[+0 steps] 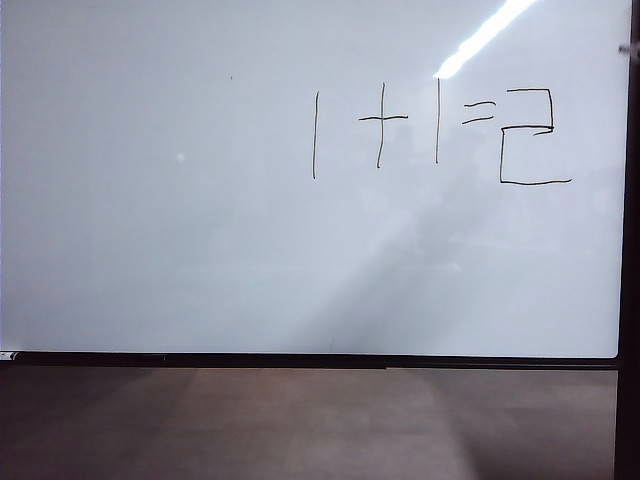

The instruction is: Reach to the right to find the marker pen, pick it up, and write the answer to the math problem on the whiteboard.

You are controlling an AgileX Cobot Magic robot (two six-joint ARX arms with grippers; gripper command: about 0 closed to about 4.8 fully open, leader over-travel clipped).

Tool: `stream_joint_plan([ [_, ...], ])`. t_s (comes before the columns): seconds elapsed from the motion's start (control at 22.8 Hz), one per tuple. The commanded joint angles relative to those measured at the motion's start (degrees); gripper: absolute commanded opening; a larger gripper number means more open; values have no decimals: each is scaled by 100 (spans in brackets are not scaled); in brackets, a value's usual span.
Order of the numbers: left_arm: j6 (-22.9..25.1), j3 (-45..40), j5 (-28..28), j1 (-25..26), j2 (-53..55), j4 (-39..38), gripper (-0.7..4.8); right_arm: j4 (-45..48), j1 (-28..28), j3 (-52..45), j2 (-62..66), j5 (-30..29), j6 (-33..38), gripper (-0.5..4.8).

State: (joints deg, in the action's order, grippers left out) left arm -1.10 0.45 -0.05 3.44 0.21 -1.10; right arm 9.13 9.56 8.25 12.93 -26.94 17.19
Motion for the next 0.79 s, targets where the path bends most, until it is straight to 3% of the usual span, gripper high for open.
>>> stream_joint_plan([
  [0.04, 7, 4, 24, -9, 2, 68, -4, -514, 0, -31, -507, 11, -597, -5],
  [0.18, 7, 4, 24, -9, 2, 68, -4, -557, 2, -243, -813, 125, -837, -5],
  [0.39, 7, 4, 24, -9, 2, 68, -4, -645, -9, -826, -1281, 1023, -702, -5],
  [0.79, 7, 4, 24, -9, 2, 68, -5, -1187, -210, -809, -1281, 2503, -833, -5],
])
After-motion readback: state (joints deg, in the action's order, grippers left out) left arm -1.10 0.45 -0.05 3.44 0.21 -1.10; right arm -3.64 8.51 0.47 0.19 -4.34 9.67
